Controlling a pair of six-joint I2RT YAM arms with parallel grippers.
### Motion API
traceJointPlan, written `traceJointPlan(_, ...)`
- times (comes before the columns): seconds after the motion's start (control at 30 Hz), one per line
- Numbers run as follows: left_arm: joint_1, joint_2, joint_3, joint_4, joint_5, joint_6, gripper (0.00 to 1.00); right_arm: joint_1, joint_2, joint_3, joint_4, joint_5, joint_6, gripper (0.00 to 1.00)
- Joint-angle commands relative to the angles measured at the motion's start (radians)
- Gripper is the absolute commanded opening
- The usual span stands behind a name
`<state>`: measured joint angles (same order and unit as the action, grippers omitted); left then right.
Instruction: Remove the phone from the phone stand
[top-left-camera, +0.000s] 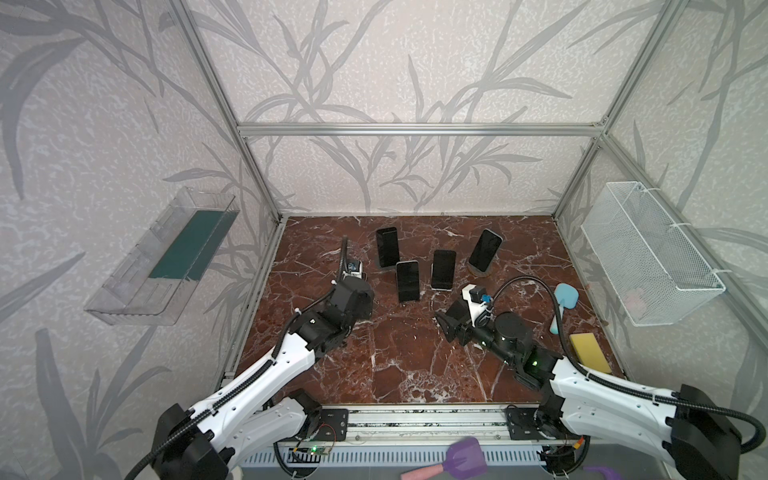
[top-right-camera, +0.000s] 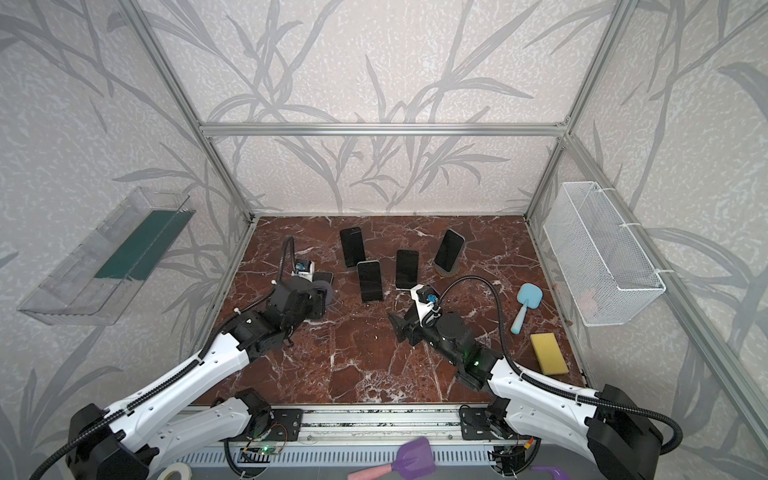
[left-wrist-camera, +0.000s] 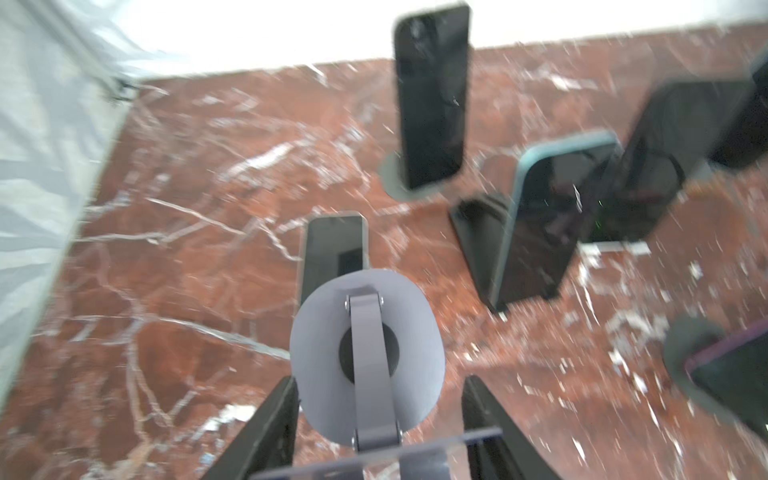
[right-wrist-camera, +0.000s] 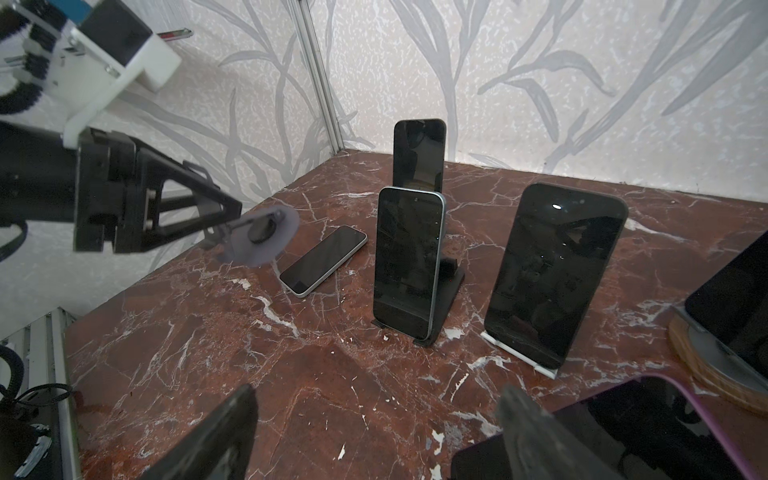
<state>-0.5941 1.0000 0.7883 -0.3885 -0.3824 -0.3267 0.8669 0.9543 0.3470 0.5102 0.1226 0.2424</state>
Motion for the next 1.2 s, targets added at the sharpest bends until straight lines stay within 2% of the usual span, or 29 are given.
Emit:
traceJointPlan(0.0, 0.077, 0.006, 0.065, 0.013, -0.074, 0.027, 0.56, 0.006, -0.014, -0.005, 0.017, 0.005, 0.009, 0.90)
traceJointPlan(0.07, 0.152, 0.045, 0.132, 0.036, -0.035, 0.035, 0.55, 0.006, -0.010, -0.006, 0.024, 0.004, 0.013, 0.90)
traceJointPlan(0.13, 0.201, 0.113, 0.197, 0.060, -0.043, 0.101, 0.55, 0.006, -0.003, -0.006, 0.028, 0.002, 0.016, 0.90)
traceJointPlan(0.2, 0.274, 0.190, 0.258, 0.074, -0.001, 0.129, 0.55, 0.006, -0.005, -0.005, 0.030, -0.007, 0.022, 0.90)
traceJointPlan(0.23, 0.308, 0.224, 0.266, 0.111, 0.005, 0.112, 0.55, 0.006, -0.008, -0.005, 0.030, -0.011, 0.026, 0.90)
traceJointPlan(0.37, 0.406, 0.352, 0.242, 0.306, 0.074, 0.171, 0.55, 0.006, -0.020, -0.012, 0.031, 0.001, 0.023, 0.90)
traceJointPlan(0.47, 0.477, 0.471, 0.263, 0.349, 0.146, 0.161, 0.54, 0.006, -0.014, -0.014, 0.034, 0.008, 0.020, 0.90)
traceJointPlan(0.6, 0.587, 0.613, 0.313, 0.384, 0.251, 0.074, 0.52, 0.006, 0.001, -0.014, 0.045, -0.003, 0.029, 0.90)
traceJointPlan(0.8, 0.646, 0.764, 0.414, 0.329, 0.271, 0.089, 0.51, 0.006, 0.008, -0.014, 0.047, -0.002, 0.029, 0.90)
traceJointPlan(1.03, 0.725, 0.875, 0.457, 0.302, 0.331, 0.090, 0.52, 0.006, 0.019, -0.016, 0.043, 0.032, -0.002, 0.90)
traceJointPlan(1.17, 0.743, 0.897, 0.469, 0.278, 0.316, 0.120, 0.52, 0.006, 0.044, -0.012, 0.048, 0.040, -0.010, 0.90)
